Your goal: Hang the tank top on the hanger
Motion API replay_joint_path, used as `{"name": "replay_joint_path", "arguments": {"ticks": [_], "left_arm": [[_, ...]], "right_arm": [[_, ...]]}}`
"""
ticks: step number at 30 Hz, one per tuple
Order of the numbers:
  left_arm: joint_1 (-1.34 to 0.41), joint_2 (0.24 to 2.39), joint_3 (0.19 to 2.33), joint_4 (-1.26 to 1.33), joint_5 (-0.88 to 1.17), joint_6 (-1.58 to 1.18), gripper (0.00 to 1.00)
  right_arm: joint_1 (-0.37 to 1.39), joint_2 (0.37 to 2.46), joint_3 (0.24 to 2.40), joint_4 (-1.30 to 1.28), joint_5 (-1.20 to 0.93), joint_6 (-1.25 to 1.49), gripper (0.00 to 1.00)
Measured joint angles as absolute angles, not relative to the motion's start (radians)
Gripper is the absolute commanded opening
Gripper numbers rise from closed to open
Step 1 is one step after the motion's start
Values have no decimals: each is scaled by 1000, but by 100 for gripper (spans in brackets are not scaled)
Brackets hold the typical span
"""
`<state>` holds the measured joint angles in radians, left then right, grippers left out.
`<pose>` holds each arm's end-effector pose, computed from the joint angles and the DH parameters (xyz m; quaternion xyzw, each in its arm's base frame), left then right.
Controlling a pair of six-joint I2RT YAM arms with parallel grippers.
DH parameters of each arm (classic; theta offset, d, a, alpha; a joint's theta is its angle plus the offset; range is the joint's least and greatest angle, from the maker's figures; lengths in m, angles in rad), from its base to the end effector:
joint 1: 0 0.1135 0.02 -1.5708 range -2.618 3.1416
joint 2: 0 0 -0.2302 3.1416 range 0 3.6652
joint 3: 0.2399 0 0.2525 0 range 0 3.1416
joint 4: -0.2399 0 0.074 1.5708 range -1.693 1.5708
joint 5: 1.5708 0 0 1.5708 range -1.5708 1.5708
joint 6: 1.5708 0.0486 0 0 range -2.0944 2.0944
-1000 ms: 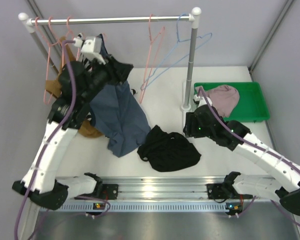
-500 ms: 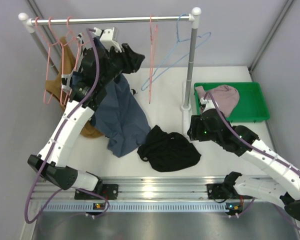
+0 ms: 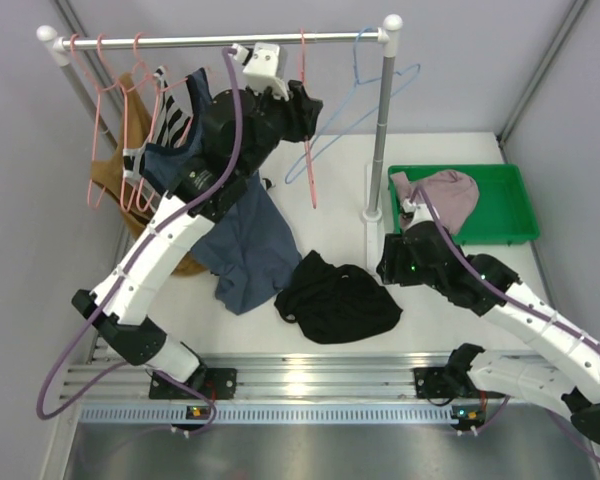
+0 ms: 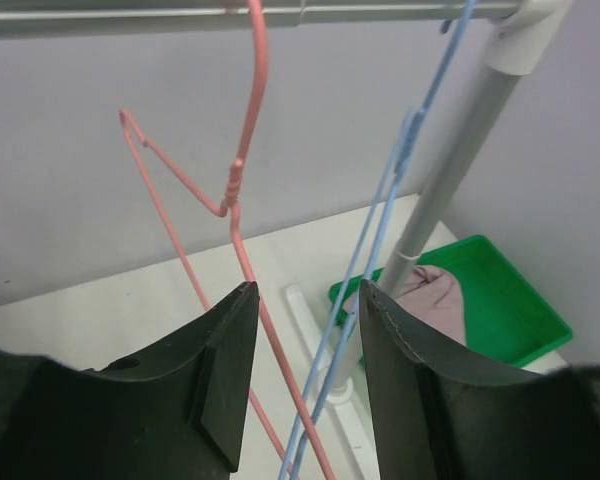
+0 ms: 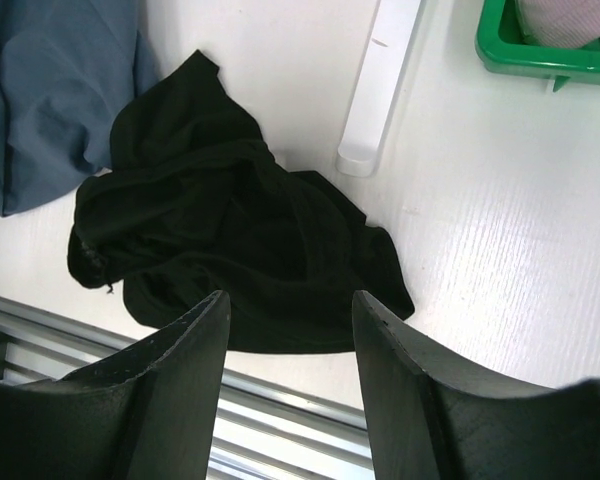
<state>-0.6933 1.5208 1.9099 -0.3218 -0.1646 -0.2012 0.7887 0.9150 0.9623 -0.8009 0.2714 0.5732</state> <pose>0.2622 -0.2075 0.5002 0.1075 0.6747 -0.2642 0.6807 0.1572 0.1397 0.2848 -0.0443 0.9097 0.1514 0.3840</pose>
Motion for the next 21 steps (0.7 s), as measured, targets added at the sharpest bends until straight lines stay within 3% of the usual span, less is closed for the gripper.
{"name": "replay_joint_path", "arguments": {"ticks": [7,21], "left_arm": [[-743,1595,1935,-376,-360,-142,50],[-754,1628,1977,-445,-466,-109,49]], "right_arm": [[789,889,955,-813,273,577,52],[789,870,955,-820,275,581,52]]}}
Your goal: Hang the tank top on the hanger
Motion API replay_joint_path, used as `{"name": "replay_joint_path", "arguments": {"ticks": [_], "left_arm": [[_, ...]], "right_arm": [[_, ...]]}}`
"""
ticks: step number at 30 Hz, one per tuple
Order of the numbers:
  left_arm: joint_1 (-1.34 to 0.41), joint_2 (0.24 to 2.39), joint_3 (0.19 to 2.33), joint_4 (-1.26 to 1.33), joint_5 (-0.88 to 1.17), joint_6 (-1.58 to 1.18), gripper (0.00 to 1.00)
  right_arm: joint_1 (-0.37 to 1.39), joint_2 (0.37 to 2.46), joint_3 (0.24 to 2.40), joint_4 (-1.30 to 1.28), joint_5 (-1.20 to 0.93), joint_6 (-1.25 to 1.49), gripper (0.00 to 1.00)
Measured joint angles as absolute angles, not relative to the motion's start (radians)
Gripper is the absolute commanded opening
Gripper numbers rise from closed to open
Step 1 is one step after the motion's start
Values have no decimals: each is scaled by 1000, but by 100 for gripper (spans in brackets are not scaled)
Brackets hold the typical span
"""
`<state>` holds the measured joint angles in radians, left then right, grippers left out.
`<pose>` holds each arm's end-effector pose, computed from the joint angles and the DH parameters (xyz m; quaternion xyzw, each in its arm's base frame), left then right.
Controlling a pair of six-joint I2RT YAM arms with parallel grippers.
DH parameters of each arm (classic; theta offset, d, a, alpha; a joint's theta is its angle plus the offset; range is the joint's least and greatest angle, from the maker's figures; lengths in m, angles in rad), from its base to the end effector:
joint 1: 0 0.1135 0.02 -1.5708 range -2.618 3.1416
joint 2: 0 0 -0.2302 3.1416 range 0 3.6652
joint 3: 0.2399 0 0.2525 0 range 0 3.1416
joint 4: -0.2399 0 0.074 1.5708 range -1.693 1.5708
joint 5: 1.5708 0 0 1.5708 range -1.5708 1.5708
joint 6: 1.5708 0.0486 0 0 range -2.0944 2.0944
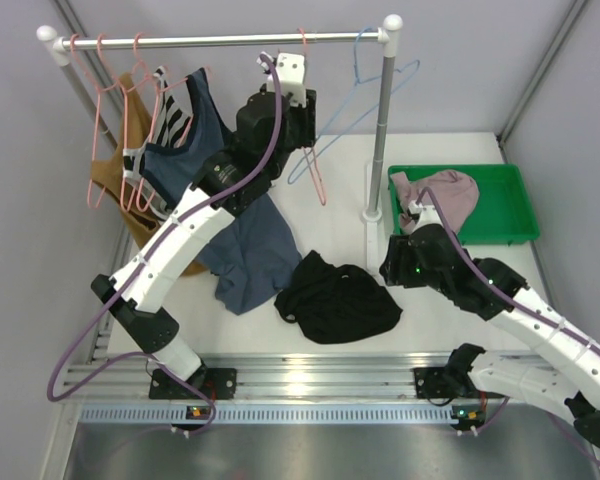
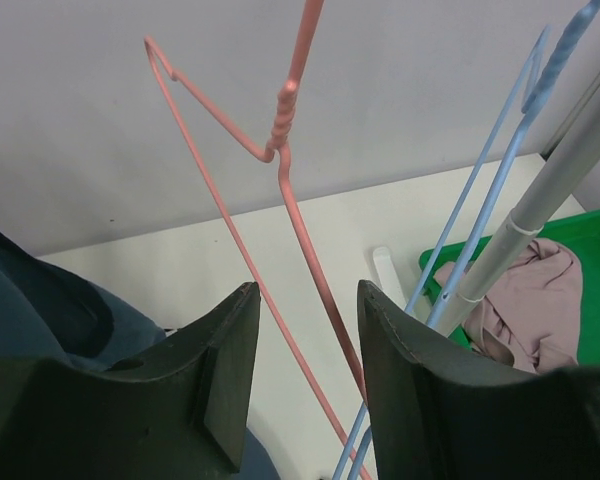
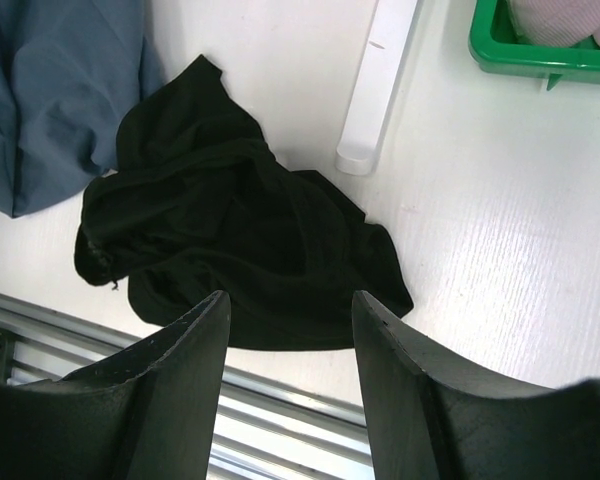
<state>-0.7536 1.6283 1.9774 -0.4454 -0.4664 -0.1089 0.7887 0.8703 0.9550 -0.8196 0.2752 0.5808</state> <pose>0.2775 -0.2304 0.4723 0.0808 0.7324 -0.1180 0.6657 0.1507 0.1330 0.2890 -0.0386 0.9062 0.1572 0.3907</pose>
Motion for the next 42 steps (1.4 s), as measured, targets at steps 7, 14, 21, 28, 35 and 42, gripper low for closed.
{"name": "replay_joint_path", "arguments": {"ticks": [7,14,21,28,35,42], "left_arm": [[-754,1628,1978,-474,-477,-101,49],[-754,1628,1979,-501,-488,-98,48],[-754,1619,1979,-515,-498,-86,48],[-746,1584,1973,-532,-509,-71,48],[-675,1572,1966,-543,-409,-67,47],[-556,1565,1901,-544,-216,-52,47]], "right_arm": [[789,869,939,-823,275,587,52],[789,867,936,-823,275,588,52],[789,866,936,-823,275,588,52],[789,863,934,-823,275,588,52],[789,850,915,-830,275,588,52],[789,841,910,-831,275,588,52]]}}
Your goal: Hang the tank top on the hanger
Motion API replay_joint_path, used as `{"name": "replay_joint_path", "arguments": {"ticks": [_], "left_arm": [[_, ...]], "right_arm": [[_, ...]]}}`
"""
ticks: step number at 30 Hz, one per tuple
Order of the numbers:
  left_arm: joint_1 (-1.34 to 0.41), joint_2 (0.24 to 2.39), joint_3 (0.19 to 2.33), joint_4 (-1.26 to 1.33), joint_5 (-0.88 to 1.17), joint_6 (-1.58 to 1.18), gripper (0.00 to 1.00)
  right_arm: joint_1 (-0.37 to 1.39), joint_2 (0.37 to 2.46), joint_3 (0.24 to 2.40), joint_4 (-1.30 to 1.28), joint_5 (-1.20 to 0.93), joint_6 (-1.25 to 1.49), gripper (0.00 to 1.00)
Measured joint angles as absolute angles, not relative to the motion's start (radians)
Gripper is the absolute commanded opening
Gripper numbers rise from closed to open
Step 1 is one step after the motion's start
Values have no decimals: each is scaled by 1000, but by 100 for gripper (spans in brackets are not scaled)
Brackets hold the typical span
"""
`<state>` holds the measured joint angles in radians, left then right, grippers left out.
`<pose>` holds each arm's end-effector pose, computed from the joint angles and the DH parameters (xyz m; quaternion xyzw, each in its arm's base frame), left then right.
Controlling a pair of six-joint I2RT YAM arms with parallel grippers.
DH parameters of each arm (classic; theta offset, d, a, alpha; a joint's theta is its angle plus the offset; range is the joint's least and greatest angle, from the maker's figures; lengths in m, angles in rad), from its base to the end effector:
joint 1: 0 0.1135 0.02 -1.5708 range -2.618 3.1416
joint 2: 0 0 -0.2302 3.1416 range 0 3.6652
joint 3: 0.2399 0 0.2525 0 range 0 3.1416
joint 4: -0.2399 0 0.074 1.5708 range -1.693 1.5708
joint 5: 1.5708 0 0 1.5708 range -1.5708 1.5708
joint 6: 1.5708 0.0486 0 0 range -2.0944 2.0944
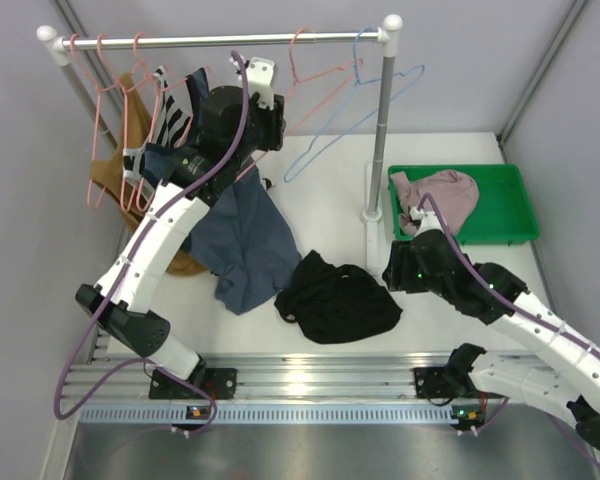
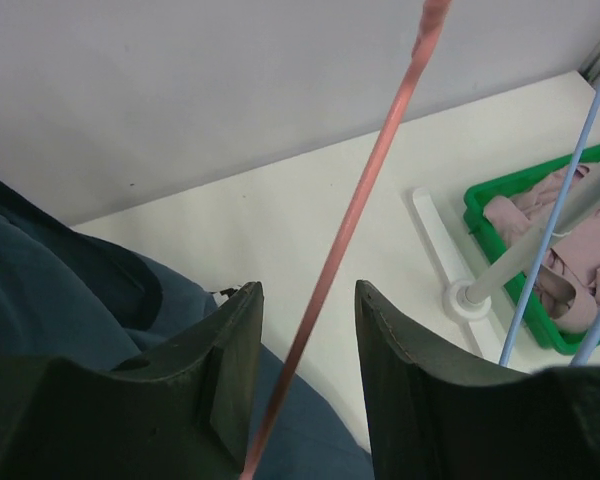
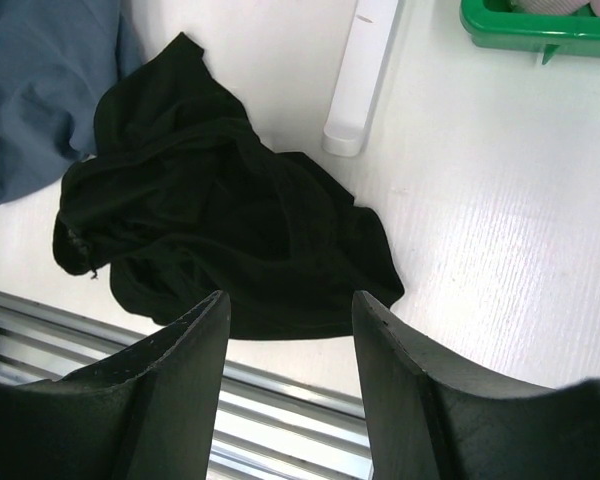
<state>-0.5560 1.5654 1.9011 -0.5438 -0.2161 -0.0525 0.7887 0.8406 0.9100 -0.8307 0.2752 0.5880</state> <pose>0.3023 -0.1756 0.4560 0.1266 0.7648 -0.1077 0.6225 0.1464 0.1286 0.2786 -0.0375 0.9113 0.1504 0.3813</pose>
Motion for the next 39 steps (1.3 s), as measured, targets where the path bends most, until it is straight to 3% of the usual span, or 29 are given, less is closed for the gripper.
{"name": "replay_joint_path", "arguments": {"ticks": [11,24,39], "left_arm": [[-504,1562,1850,-488,37,28,46],[-498,1559,1797,-426,146,33,43],[-487,1557,1797,-411,160,25,22]], "right_arm": [[789,837,910,-838,279,588,52],[789,830,909,-855,285,595,53],[789,830,896,-857,286,596,52]]}}
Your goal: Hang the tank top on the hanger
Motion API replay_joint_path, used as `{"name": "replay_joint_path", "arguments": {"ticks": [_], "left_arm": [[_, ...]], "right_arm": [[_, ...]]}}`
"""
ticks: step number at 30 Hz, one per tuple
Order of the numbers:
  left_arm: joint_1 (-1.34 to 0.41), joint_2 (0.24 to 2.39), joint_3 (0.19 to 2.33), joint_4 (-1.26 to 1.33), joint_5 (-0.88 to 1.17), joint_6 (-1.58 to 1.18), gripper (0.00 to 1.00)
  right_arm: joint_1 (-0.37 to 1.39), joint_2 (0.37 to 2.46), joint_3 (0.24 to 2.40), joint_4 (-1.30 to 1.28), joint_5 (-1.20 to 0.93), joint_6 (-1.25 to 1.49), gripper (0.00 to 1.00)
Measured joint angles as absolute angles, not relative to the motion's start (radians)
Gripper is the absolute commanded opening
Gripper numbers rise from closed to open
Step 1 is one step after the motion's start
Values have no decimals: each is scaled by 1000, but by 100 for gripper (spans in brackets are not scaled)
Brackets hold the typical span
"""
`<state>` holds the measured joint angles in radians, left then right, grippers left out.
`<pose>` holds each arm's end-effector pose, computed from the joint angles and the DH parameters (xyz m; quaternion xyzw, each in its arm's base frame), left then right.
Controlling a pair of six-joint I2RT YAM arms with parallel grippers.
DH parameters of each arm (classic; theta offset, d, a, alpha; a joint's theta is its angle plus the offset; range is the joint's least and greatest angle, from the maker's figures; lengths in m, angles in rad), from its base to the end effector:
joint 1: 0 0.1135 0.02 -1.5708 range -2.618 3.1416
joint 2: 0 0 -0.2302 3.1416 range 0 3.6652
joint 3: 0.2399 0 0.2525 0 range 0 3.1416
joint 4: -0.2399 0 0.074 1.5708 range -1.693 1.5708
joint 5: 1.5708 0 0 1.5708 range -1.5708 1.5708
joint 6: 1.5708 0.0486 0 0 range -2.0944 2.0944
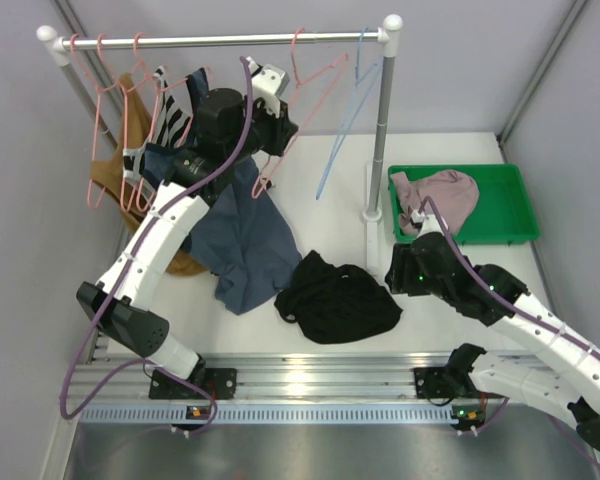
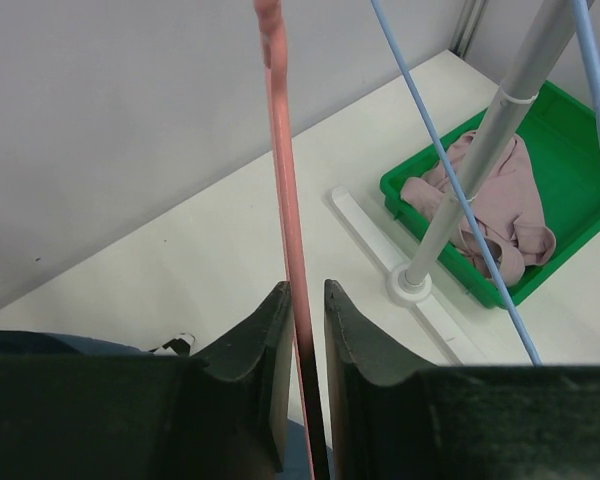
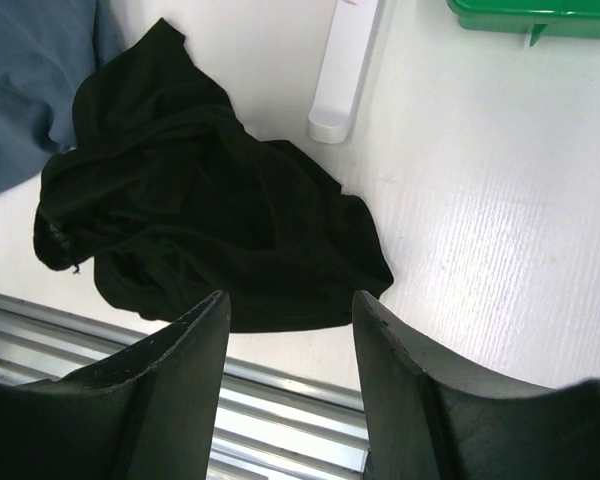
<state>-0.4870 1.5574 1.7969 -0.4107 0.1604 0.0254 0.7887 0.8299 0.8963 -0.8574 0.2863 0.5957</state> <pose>0.3155 -0.1759 0.4394 0.2431 0.7245 -0.2065 0.6110 0.1438 0.1253 0.2737 -0.0342 0.9165 0.1385 0.3738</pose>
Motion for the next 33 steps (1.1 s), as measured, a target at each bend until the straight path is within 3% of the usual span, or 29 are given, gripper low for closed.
{"name": "replay_joint_path", "arguments": {"ticks": [3,7,33], "left_arm": [[-487,1557,1797,-411,159,25,17],[-487,1557,1797,-411,144,25,0],[-487,1452,1784,-359,55,22,0]], "right_arm": [[789,829,896,-858,287,596,53],[789,827,896,-858,286,596,53],[789,841,896,-853,286,595,52]]}}
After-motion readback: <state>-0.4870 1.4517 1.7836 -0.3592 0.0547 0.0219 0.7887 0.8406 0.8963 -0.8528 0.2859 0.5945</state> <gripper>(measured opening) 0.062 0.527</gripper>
